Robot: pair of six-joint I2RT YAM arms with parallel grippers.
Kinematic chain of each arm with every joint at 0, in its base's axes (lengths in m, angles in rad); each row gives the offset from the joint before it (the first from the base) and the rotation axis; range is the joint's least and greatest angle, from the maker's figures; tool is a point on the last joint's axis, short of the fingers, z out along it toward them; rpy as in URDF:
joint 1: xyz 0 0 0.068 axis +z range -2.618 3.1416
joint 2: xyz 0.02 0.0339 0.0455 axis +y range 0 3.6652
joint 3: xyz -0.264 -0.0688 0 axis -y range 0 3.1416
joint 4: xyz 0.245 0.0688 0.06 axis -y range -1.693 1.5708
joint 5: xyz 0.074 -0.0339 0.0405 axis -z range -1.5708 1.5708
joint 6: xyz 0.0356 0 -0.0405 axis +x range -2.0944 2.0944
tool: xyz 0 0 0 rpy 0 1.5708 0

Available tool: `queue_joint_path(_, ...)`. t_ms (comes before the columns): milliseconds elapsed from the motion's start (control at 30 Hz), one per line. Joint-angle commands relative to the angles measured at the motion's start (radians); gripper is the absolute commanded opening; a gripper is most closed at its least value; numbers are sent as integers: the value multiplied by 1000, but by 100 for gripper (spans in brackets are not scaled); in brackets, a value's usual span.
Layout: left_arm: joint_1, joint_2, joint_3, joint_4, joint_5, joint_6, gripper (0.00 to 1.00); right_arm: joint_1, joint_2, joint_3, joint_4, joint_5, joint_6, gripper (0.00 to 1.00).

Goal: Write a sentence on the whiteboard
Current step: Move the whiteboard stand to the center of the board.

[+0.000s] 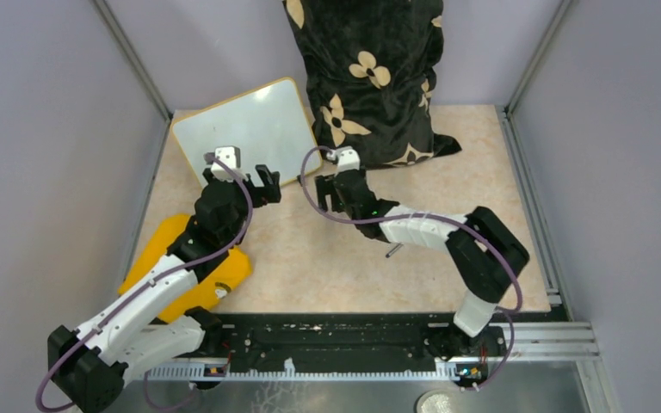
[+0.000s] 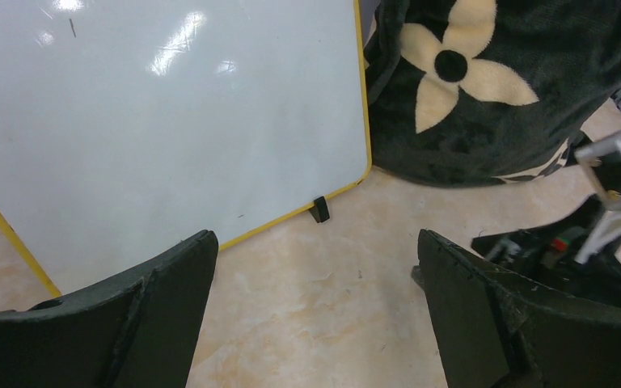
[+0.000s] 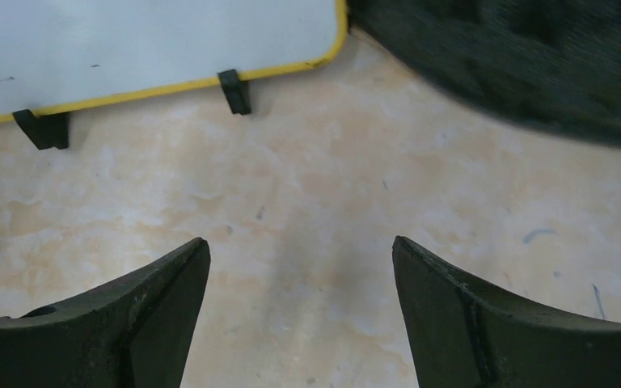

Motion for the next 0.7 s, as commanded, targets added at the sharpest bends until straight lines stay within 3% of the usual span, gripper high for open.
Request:
queue_joint_path(0, -4, -33, 21, 1, -18, 2, 99, 11, 118, 160, 94, -53, -55, 81)
queue_joint_path(400, -5, -38, 26, -1, -17, 5, 98, -14, 387, 376, 41, -185, 3, 77)
queue_joint_path(667, -6, -43, 21, 4, -21, 6, 99, -30, 492, 481, 19, -196, 14, 73)
